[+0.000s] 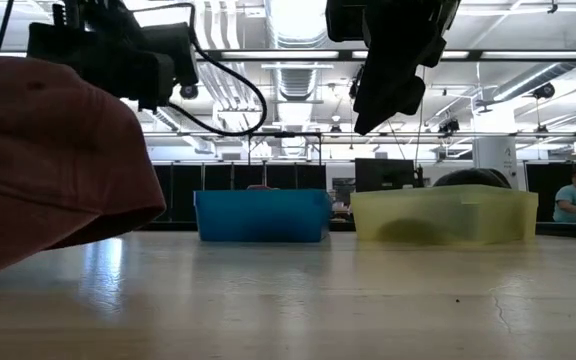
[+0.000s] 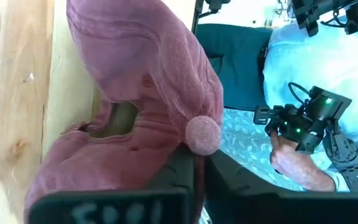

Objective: Pick & Place hat
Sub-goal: Put the red cap into the blue bin

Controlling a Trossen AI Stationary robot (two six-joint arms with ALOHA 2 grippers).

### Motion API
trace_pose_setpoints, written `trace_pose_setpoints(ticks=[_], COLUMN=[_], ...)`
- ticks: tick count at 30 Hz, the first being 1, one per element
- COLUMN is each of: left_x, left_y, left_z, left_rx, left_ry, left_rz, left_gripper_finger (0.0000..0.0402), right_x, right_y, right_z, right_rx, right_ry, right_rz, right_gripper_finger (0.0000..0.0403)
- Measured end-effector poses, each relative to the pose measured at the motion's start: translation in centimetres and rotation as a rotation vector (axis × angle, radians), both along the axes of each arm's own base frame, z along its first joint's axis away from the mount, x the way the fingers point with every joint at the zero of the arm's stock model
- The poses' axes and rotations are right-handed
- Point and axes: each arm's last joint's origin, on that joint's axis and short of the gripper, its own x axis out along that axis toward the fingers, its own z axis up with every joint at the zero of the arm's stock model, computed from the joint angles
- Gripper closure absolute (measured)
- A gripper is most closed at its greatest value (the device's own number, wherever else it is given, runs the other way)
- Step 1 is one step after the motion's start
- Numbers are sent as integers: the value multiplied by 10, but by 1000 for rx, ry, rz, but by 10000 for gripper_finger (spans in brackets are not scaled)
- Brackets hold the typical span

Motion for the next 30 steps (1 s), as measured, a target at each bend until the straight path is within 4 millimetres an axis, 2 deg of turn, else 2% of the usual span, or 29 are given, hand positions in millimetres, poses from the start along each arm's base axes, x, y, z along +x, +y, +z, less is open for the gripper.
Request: trace_pose_setpoints(ticks=[4, 7, 12, 17, 19, 22, 25, 30], left_x=[2, 7, 22, 35, 36, 31, 34, 52], left_y=[0, 1, 4, 15, 24, 44, 67, 102], left_z=[4, 15, 52, 100, 119, 141, 152, 164], left_rx=[-7, -12, 18, 124, 211, 432, 553, 734], left_ry=[-20, -63, -199, -368, -436, -491, -504, -550], left_rz=[-4, -6, 0, 53, 76, 116, 160, 160], left_gripper_finger=[392, 397, 399, 399, 400, 400, 400, 401], right_x=[-1, -5, -18, -36, -44, -54, -60, -63], right_y=[4, 11, 19, 24, 26, 26, 24, 22], right_z=[0, 4, 15, 32, 40, 50, 57, 60], right_rx=[2, -1, -66, -119, -146, -173, -176, -174], right_ry=[-1, -9, -16, -42, -66, -90, -104, -110], right_rz=[9, 29, 16, -32, -53, -86, -110, -115], right_gripper_finger=[241, 249, 262, 275, 279, 285, 290, 300])
